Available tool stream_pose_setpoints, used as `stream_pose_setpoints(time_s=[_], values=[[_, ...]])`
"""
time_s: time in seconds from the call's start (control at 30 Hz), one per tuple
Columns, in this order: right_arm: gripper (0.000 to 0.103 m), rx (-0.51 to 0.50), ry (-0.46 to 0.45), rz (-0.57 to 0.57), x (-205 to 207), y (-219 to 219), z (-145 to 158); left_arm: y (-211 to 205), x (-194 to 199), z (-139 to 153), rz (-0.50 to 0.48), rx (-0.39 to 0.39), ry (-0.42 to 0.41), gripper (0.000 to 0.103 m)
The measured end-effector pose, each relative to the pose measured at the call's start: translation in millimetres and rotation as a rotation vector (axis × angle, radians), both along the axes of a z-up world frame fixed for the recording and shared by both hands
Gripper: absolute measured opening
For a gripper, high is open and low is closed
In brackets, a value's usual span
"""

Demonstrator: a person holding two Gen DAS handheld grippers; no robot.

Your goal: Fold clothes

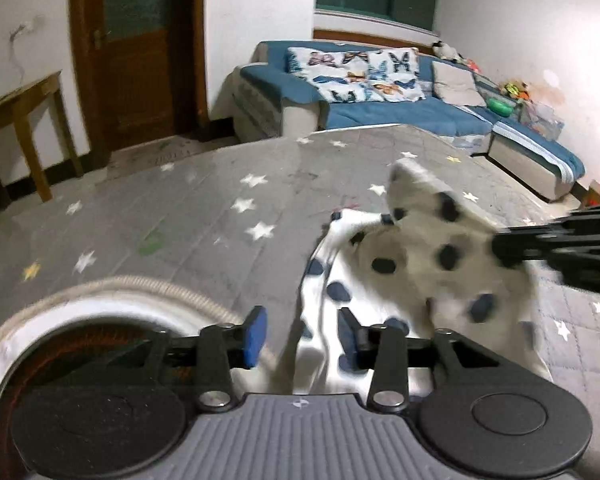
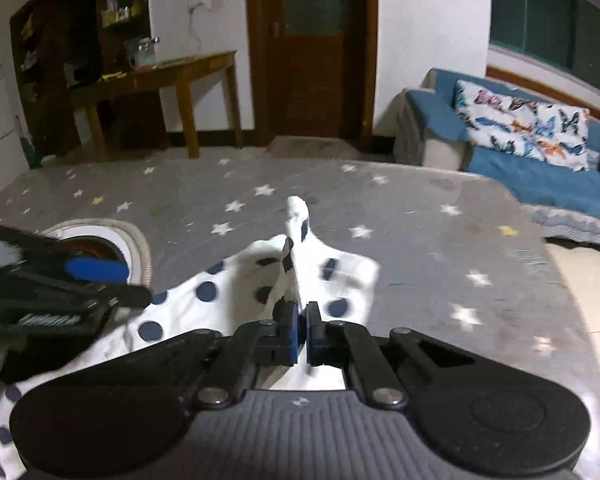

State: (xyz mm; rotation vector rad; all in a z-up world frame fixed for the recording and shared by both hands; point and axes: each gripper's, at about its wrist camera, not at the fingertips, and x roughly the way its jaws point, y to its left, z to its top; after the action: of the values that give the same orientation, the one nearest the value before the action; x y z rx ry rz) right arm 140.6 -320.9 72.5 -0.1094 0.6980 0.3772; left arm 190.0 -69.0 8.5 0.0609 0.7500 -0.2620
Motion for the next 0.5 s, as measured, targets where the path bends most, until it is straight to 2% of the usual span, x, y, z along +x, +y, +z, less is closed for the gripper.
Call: stream_pose_setpoints(time_s=[0.07,0.27,0.3,0.4,0.43,0.47,0.5], values=[[0.003,0.002,-0.003,-0.029,-10,-20,3,-8,8,-4,-0.016,0.012,0.001,0.056],[0.003,-0.029,0.055,-0.148,-35,-74,-10,-28,26,-21,-0.038,0.049,0.018,0.053],[0.004,-0.038,0.074,-0.169,-38,-81,-15,-31,27,-24,-0.045,0.05,0.027,0.049],[0.006,-0.059,0.114,-0.224,-45,-98,-26,-37,27,-28,-0.07,0.052,0.016,0.029],[0.007,-0.065,0.116,-0.242,-47,-102,-27,-39,26,-28,-0.081,0.054,0.01,0.014],[0.008,-0.071,0.115,-0.261,-49,-106,-29,-40,26,-28,-0.086,0.064,0.004,0.007],[0.012,-0.078,0.115,-0.279,-50,-110,-30,-40,25,-27,-0.078,0.079,-0.005,0.006]])
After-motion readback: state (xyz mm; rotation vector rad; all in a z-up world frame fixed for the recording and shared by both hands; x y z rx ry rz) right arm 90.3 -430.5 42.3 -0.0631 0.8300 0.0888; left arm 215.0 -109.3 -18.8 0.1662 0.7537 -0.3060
